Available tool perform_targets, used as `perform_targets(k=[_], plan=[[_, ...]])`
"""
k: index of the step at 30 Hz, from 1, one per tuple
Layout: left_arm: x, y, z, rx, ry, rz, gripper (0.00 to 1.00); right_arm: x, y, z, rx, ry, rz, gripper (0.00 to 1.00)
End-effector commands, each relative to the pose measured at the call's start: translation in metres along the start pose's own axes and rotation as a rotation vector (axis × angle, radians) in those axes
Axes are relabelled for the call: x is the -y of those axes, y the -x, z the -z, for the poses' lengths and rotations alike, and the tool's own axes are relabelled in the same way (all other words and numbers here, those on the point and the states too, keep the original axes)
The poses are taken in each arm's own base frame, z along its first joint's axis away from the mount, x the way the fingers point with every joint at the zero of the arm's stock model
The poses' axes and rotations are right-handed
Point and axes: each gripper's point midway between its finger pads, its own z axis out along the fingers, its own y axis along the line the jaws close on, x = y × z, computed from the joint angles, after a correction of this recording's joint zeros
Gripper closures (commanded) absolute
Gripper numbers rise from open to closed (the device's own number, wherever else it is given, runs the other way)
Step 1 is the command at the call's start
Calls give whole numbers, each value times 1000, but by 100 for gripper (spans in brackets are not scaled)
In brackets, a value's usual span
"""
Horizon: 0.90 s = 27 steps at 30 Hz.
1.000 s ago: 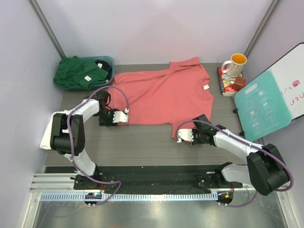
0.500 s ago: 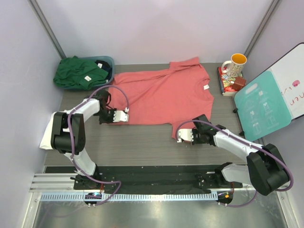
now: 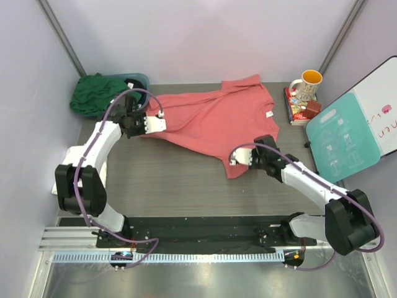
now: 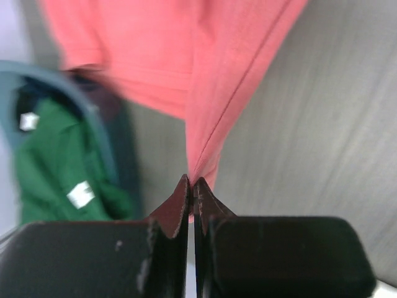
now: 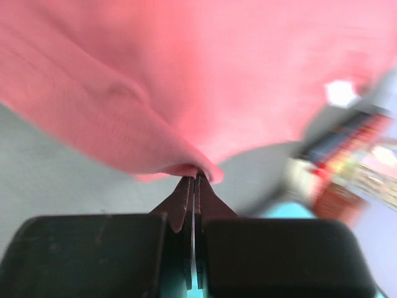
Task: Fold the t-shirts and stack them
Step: Flatten out the tshirt
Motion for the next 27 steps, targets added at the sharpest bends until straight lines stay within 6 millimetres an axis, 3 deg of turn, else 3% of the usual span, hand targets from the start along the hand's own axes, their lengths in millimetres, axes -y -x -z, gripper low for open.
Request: perform_targets(k=[1,3,5,6,10,14,18,21,27], plan=[[-46,19,32,50,177,11,100,116,18,34,47,-339,-63,99],[-63,25,40,64,232,9,100,155,18,51,41,-445,-46,99],[-82,31,48,80,295,10,100,181,16,64,25,-515,-26,99],[-89,31,50,81,320,11,100,203,16,79,31,-570,-35,99],[-128,36,66,83,461,15,100,259,6,118,11,-714,-52,99],[-177,48,99,111,632,35,100,312,-3,160,-6,-893,-77,99],[-214,59,136,143,778,59,100,363,-2,213,-4,-1085,-121,99],[-226,66,160,163,852,55,100,387,-1,251,6,-1205,-158,99],[-212,74,194,197,922,24,100,398,-2,324,55,-1410,-209,99]])
